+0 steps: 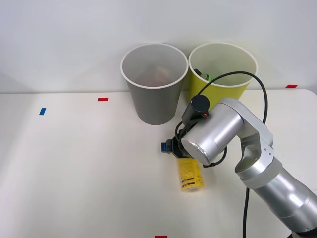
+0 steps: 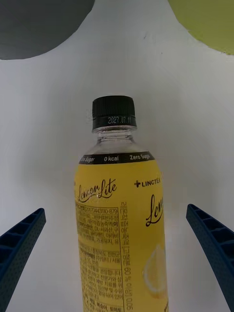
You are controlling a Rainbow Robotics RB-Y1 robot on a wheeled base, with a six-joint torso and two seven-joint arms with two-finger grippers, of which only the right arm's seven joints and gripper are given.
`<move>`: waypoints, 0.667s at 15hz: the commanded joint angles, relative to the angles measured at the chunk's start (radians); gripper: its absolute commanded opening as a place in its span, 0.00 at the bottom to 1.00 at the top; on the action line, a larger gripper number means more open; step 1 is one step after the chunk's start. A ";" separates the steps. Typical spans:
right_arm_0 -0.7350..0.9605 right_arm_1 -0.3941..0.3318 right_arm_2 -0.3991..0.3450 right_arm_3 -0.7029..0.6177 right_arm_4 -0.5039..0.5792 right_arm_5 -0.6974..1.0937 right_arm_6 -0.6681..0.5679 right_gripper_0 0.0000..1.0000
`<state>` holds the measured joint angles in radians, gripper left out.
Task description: Put cans in the gray bin, plastic bottles in the light green bin
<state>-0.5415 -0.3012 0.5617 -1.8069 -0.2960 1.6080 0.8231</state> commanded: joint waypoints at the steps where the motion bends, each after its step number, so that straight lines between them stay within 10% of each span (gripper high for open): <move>1: -0.040 0.045 0.000 0.083 0.037 0.000 0.002 1.00; 10: -0.040 0.080 0.000 0.193 0.087 0.000 0.019 1.00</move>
<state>-0.5814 -0.2254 0.5614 -1.6318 -0.2168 1.6079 0.8367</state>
